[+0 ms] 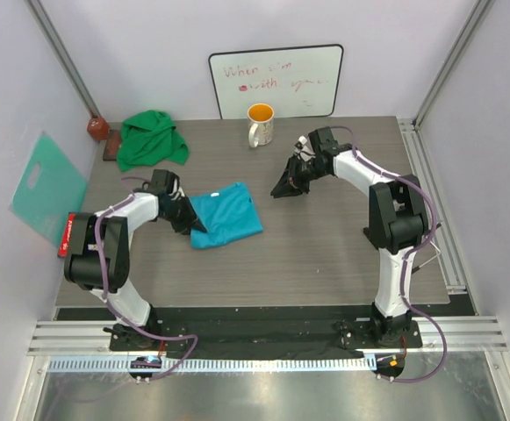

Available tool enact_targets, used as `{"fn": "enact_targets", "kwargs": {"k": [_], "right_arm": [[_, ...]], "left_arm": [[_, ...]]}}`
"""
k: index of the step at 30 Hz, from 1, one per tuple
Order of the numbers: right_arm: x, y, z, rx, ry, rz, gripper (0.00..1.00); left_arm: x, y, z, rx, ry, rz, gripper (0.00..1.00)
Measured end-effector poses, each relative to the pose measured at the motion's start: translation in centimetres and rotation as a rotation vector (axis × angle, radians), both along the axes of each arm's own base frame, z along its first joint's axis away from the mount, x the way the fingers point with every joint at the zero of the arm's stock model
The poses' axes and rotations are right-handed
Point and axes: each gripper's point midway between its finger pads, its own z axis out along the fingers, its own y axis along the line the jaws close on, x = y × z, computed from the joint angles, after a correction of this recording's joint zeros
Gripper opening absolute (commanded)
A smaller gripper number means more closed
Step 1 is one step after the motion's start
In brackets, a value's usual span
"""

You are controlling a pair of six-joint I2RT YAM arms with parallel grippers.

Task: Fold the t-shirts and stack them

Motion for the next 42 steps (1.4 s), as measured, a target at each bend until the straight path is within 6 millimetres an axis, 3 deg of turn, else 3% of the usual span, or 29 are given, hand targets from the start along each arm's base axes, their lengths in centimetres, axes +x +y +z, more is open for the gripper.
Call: {"fn": "enact_targets", "kwargs": {"k": [6,12,19,28,42], "right_arm": [[-0.2,-0.6,0.4,-0.013,-0.013,-0.022,0.19],[-0.9,-1.0,-0.6,-0.022,0.022,-0.035,0.19],[-0.8,-0.9,-0.7,-0.015,0.022,-0.040,0.19],[-0.7,-0.8,-0.5,-0.006,0.022,-0.040,0.19],[-0.6,-1.0,-0.5,-0.001,0.025,-0.043,0.19]], "left_arm": [[0.0,3.2,1.9,0.097,-0.065,0.095,0.00],[0.3,6.0,4.4,0.197,-0.144,0.198,0.00],[-0.2,8.9,4.8,0.268,-0.128,0.284,0.00],[-1.0,9.1,3.6,0.280,-0.069,0.272,0.00],[-0.8,9.4,3.7,0.313,-0.043,0.219,0.00]]}}
